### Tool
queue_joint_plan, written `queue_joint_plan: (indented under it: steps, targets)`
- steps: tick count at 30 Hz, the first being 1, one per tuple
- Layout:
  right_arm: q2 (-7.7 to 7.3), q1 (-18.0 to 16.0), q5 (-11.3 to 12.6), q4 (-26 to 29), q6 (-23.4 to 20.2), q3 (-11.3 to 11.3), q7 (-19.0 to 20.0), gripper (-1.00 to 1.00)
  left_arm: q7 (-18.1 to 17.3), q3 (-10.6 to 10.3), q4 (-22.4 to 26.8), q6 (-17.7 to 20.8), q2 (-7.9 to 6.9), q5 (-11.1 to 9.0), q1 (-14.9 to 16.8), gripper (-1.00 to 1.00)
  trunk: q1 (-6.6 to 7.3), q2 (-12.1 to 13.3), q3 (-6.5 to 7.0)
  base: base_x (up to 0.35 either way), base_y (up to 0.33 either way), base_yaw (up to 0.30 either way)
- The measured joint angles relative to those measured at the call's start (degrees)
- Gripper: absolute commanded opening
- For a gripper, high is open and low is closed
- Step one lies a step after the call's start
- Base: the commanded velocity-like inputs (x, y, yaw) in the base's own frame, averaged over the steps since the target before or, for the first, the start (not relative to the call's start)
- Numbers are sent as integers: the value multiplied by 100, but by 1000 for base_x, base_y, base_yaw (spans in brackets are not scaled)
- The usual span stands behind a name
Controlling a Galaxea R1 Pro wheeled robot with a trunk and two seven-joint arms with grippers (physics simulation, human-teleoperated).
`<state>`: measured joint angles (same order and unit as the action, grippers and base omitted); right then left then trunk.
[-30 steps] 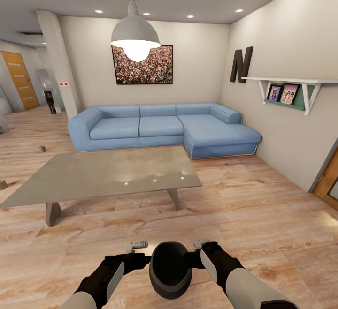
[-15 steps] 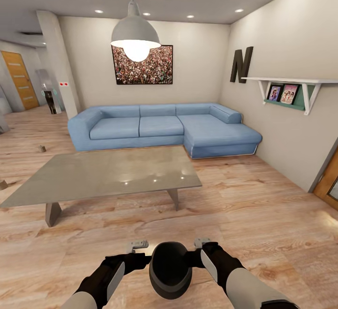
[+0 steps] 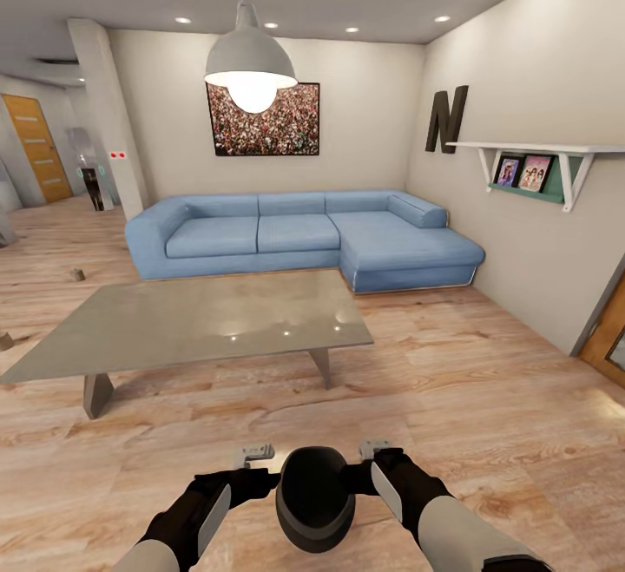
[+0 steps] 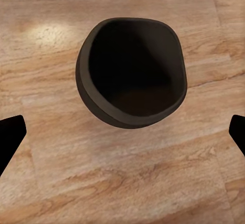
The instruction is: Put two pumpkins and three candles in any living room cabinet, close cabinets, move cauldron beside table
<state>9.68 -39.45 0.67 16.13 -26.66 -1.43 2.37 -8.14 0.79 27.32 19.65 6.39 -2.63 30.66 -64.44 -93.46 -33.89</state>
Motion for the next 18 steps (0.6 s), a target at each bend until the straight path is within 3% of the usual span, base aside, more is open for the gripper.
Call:
queue_joint_plan:
  steps: [18]
  targets:
    - [-14,0,6,19,68,0,0,100,76,-16,298,62,69,10,12,100,-374,-683,-306,0,0,0]
